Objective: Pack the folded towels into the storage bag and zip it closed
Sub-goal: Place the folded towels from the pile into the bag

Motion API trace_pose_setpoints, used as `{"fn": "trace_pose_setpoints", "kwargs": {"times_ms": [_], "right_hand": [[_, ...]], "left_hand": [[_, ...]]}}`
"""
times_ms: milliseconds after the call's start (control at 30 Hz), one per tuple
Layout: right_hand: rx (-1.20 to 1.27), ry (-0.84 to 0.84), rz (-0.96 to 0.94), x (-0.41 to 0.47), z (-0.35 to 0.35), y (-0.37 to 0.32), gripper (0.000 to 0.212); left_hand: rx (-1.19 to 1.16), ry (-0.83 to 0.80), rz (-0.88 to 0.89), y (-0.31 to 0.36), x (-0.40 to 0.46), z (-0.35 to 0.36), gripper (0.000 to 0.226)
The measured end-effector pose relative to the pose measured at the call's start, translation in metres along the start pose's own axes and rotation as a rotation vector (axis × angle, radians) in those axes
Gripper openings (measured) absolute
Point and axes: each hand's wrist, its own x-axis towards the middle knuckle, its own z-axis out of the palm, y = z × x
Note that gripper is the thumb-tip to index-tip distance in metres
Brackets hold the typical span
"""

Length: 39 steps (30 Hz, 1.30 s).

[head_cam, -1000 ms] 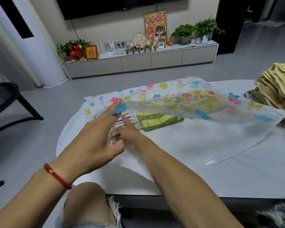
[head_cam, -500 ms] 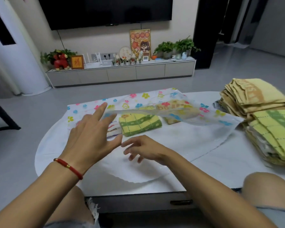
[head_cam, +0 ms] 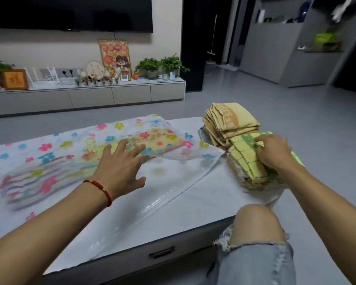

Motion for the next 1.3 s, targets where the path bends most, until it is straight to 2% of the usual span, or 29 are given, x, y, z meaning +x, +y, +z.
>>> {"fn": "trace_pose_setpoints", "kwargs": {"times_ms": [100,233,300,400,533,600,733,900,967,1067,1167,1233,1300], "right_hand": [[-0.056,-0.192,0.213,0.019,0.003,0.023,0.052],[0.105,-0.109,0.247,0.029,-0.006,0.032,0.053],[0.198,-0.133,0.236,0.035,-0.02,0.034,0.054],[0.28,-0.287,0.156,0.035,-0.044,0.04,0.055],[0.586,-0.417,-0.016,0.02,-0.081,0.03,0.036],[0.761,-0.536,-0.059,0.008,-0.094,0.014,0.035],[0.899,-0.78,-0.211,-0.025,-0.088,-0.047,0.029],[1.01,-1.136,-0.372,-0.07,-0.022,-0.158,0.036],[1.058,-1.203,-0.375,-0.074,0.016,-0.204,0.039],[1.383,-1.057,-0.244,-0.049,0.068,-0.263,0.042],[1.838,-0.716,0.081,-0.009,0.111,-0.292,0.04],[1.752,-0.507,0.198,0.005,0.141,-0.29,0.041],[1.548,-0.421,0.249,0.009,0.167,-0.285,0.04]], "left_hand": [[-0.038,0.022,-0.034,-0.006,0.009,-0.006,0.069],[-0.091,0.06,-0.075,-0.021,0.019,-0.018,0.074],[-0.109,0.086,-0.088,-0.027,0.024,-0.025,0.075],[-0.139,0.11,-0.1,-0.035,0.031,-0.038,0.077],[-0.133,0.137,-0.122,-0.046,0.038,-0.052,0.08],[-0.139,0.148,-0.119,-0.05,0.042,-0.056,0.082],[-0.169,0.12,-0.096,-0.056,0.05,-0.062,0.087],[-0.23,0.102,-0.1,-0.064,0.056,-0.067,0.083],[-0.237,0.098,-0.102,-0.065,0.058,-0.071,0.082],[-0.25,0.115,-0.115,-0.063,0.06,-0.08,0.08],[-0.295,0.134,-0.138,-0.066,0.058,-0.088,0.078],[-0.31,0.148,-0.141,-0.07,0.055,-0.091,0.077],[-0.312,0.161,-0.135,-0.072,0.052,-0.094,0.077]]}}
